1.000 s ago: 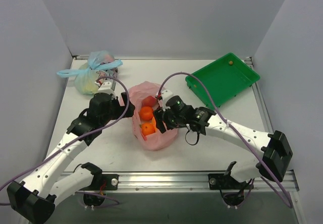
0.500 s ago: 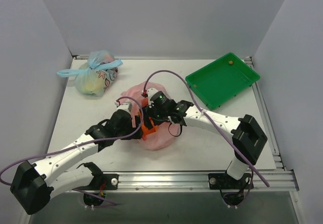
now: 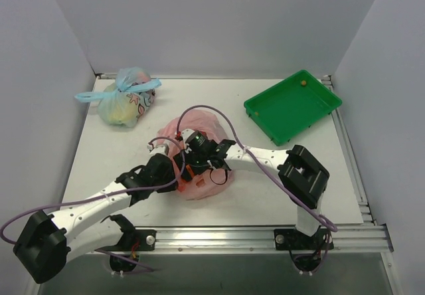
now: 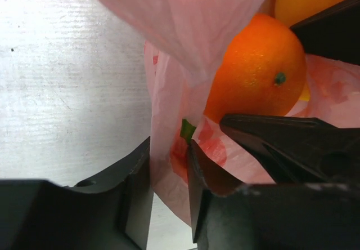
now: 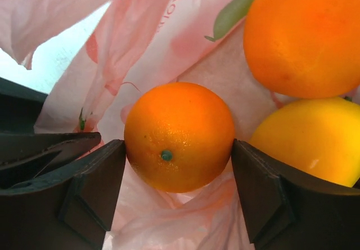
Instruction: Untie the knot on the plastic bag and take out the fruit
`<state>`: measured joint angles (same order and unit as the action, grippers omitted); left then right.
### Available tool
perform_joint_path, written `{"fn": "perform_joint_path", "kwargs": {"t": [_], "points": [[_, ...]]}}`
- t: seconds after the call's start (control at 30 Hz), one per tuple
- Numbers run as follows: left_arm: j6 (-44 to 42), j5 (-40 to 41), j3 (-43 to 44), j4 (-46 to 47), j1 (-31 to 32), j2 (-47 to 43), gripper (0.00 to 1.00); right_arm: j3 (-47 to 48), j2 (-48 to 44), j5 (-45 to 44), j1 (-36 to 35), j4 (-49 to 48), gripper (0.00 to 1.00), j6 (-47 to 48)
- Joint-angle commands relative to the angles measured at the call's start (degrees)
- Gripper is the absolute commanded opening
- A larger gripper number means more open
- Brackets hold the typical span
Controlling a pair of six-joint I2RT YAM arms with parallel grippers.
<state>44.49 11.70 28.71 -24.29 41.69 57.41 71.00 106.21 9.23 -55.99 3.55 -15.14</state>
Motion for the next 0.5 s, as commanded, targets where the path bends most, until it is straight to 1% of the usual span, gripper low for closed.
{"fn": "perform_joint_path", "kwargs": {"t": [0.0, 0.03, 0.07, 0.1, 0.13, 0.17, 0.2, 0.23, 0.27, 0.3, 0.37, 0.43, 0.47], "points": [[0.51, 0.52, -0.06, 3.99, 0.23, -0.37, 0.36, 1.42, 0.14, -0.79, -0.35, -0.65, 0.7, -0.42], [0.51, 0.43, -0.06, 4.25, 0.23, -0.28, 0.34, 1.42, -0.21, -1.06, -0.35, -0.74, 0.66, -0.25], [0.51, 0.42, -0.06, 4.43, 0.14, -0.19, 0.31, 1.42, -0.65, -1.32, -0.26, -0.65, 0.55, 0.1], [0.42, 0.42, 0.2, 4.6, 0.23, -0.19, 0.24, 1.59, -1.53, -1.41, -0.18, -0.74, 0.5, 0.28], [-0.1, 0.69, 0.38, 4.69, 0.23, -0.02, 0.2, 1.68, -2.15, -1.93, -0.18, -0.65, 0.43, 0.54], [-0.54, 0.86, 0.9, 4.61, 0.23, 0.16, 0.17, 1.6, -2.76, -2.37, -0.09, -0.56, 0.33, 0.63], [-1.07, 1.04, 2.04, 4.52, 0.14, 0.51, 0.11, 1.51, -4.25, -2.64, 0.0, -0.65, 0.29, 0.98], [-2.12, 1.56, 2.92, 4.08, -0.03, 1.3, 0.1, 1.42, -5.13, -2.99, 0.52, -0.65, 0.23, 1.07], [-2.74, 1.74, 3.89, 3.73, -0.38, 1.83, 0.09, 1.42, -5.84, -3.17, 0.79, -0.65, 0.21, 1.25], [-3.44, 1.57, 5.99, 3.47, -1.43, 3.05, 0.04, 1.42, -7.76, -3.52, 0.97, -0.65, 0.19, 1.34], [-6.07, -0.09, 8.02, 2.85, -3.1, 4.64, 0.0, 1.33, -9.7, -4.57, 2.02, -0.83, 0.14, 1.51], [-8.26, -1.5, 11.44, 1.98, -6.61, 7.01, 0.0, 1.33, -12.69, -5.36, 2.81, -0.83, 0.12, 1.95], [-8.54, -3.68, 12.85, 1.53, -8.1, 7.8, 0.0, 1.33, -13.74, -5.98, 3.77, -0.91, 0.12, 2.13]]}}
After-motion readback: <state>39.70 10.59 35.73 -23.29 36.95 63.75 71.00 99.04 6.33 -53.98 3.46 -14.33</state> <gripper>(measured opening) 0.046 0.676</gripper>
